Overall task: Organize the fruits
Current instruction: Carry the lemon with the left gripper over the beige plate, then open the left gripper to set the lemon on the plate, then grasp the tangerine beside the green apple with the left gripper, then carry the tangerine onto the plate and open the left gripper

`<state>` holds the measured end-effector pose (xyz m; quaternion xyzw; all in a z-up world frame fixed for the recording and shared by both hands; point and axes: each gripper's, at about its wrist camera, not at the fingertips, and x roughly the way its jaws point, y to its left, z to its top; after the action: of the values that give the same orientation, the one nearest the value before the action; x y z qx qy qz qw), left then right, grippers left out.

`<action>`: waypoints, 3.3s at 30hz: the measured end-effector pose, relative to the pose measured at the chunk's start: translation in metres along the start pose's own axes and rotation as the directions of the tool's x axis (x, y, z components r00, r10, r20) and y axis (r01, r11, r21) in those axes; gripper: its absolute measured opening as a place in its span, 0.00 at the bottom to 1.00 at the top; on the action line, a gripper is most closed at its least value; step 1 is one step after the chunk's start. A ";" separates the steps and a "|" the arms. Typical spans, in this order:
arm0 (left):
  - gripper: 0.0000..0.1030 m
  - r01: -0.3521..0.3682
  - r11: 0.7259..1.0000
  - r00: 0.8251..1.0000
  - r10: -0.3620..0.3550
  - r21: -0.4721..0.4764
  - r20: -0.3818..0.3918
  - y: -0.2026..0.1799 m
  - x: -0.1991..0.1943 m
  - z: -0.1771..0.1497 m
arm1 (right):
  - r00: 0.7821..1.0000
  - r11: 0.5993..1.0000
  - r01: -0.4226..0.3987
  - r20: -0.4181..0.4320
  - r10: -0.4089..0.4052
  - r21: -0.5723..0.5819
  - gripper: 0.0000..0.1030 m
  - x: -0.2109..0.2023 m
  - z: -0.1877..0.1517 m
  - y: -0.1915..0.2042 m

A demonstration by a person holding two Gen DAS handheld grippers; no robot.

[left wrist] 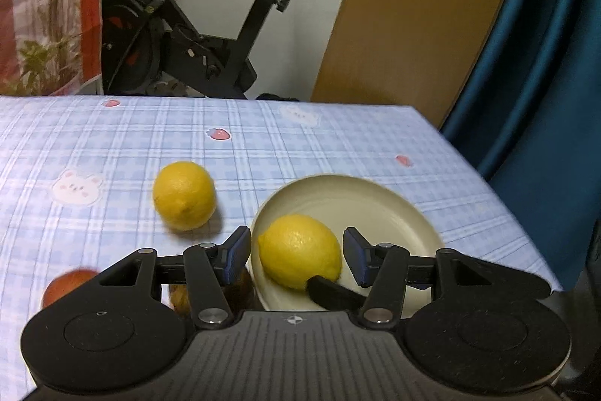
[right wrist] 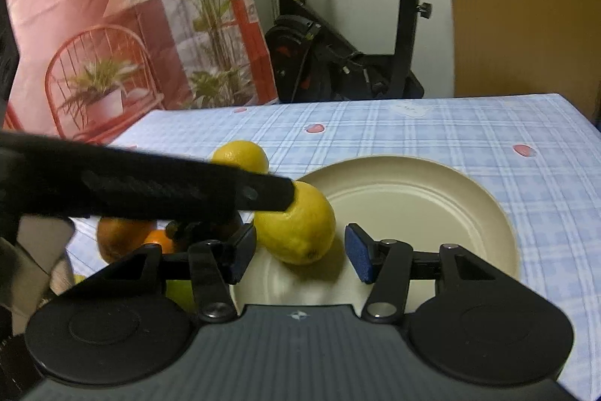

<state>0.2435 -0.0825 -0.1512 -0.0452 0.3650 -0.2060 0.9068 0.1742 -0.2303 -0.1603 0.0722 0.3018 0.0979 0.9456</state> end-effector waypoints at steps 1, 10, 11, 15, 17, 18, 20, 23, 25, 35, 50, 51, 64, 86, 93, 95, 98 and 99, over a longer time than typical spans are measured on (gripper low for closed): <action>0.56 -0.001 1.000 1.000 0.001 -0.012 0.009 0.000 -0.009 -0.003 | 1.000 1.000 0.000 0.011 0.000 0.010 0.54 -0.006 -0.002 0.000; 0.57 -0.053 0.996 0.998 0.056 -0.077 0.042 0.018 -0.061 -0.032 | 0.999 1.000 -0.023 0.030 0.023 0.001 0.54 -0.043 -0.031 0.019; 0.57 -0.055 0.994 0.997 0.059 -0.090 0.043 0.020 -0.065 -0.035 | 0.999 1.000 -0.023 0.030 0.024 -0.016 0.54 -0.045 -0.035 0.024; 0.57 -0.086 0.991 0.995 0.091 -0.104 0.049 0.027 -0.075 -0.046 | 0.999 0.996 -0.024 0.039 0.027 -0.087 0.54 -0.048 -0.044 0.041; 0.56 -0.079 0.990 0.995 0.086 -0.113 0.056 0.031 -0.082 -0.051 | 0.997 0.991 -0.016 0.067 0.025 -0.129 0.54 -0.053 -0.049 0.048; 0.56 -0.068 0.991 0.995 0.076 -0.113 0.061 0.031 -0.086 -0.055 | 0.996 0.989 -0.010 0.082 0.023 -0.150 0.54 -0.055 -0.052 0.051; 0.56 -0.052 0.993 0.996 0.059 -0.103 0.061 0.031 -0.088 -0.061 | 0.996 0.984 0.002 0.094 0.015 -0.179 0.54 -0.054 -0.057 0.054; 0.56 -0.038 0.995 0.998 0.042 -0.094 0.042 0.032 -0.082 -0.064 | 0.997 0.980 0.005 0.078 0.011 -0.201 0.54 -0.045 -0.061 0.058; 0.56 -0.034 0.994 0.998 0.039 -0.107 0.046 0.035 -0.079 -0.062 | 0.998 0.977 -0.008 0.063 0.021 -0.211 0.54 -0.040 -0.062 0.060; 0.60 -0.041 0.990 0.999 0.045 -0.137 0.027 0.040 -0.071 -0.071 | 0.996 0.972 -0.085 0.016 0.091 -0.220 0.54 -0.022 -0.066 0.055; 0.54 -0.087 0.996 0.996 0.087 0.021 0.032 0.011 -0.063 -0.075 | 0.994 0.973 -0.097 0.024 0.104 -0.212 0.53 -0.018 -0.072 0.046; 0.53 -0.074 0.997 0.997 0.073 0.029 0.025 0.009 -0.062 -0.075 | 0.994 0.972 -0.099 0.023 0.106 -0.214 0.53 -0.018 -0.072 0.045; 0.48 0.048 0.998 0.996 -0.050 -0.031 -0.067 0.009 -0.047 -0.081 | 0.992 0.967 -0.124 -0.004 0.126 -0.222 0.46 -0.013 -0.072 0.047; 0.44 0.022 0.999 0.998 -0.020 0.040 -0.059 -0.004 -0.042 -0.078 | 0.989 0.971 -0.124 0.049 0.137 -0.204 0.44 -0.022 -0.070 0.044; 0.44 0.032 0.991 0.999 -0.033 0.131 0.006 -0.018 -0.039 -0.052 | 0.986 0.983 -0.092 0.122 0.112 -0.160 0.44 -0.028 -0.047 0.033; 0.44 0.040 0.990 0.999 -0.041 0.132 0.007 -0.019 -0.030 -0.044 | 0.987 0.987 -0.084 0.124 0.101 -0.140 0.44 -0.023 -0.037 0.026; 0.44 0.046 0.991 0.999 -0.045 0.127 -0.016 -0.020 -0.014 -0.034 | 0.989 0.990 -0.080 0.115 0.094 -0.119 0.44 -0.014 -0.029 0.016; 0.44 0.045 0.991 0.999 -0.042 0.129 -0.025 -0.020 -0.009 -0.032 | 0.990 0.990 -0.080 0.110 0.093 -0.114 0.44 -0.011 -0.029 0.013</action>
<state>0.2090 -0.0953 -0.1641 0.0083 0.3599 -0.2493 0.8990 0.1473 -0.2183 -0.1750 0.0390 0.2374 0.1509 0.9588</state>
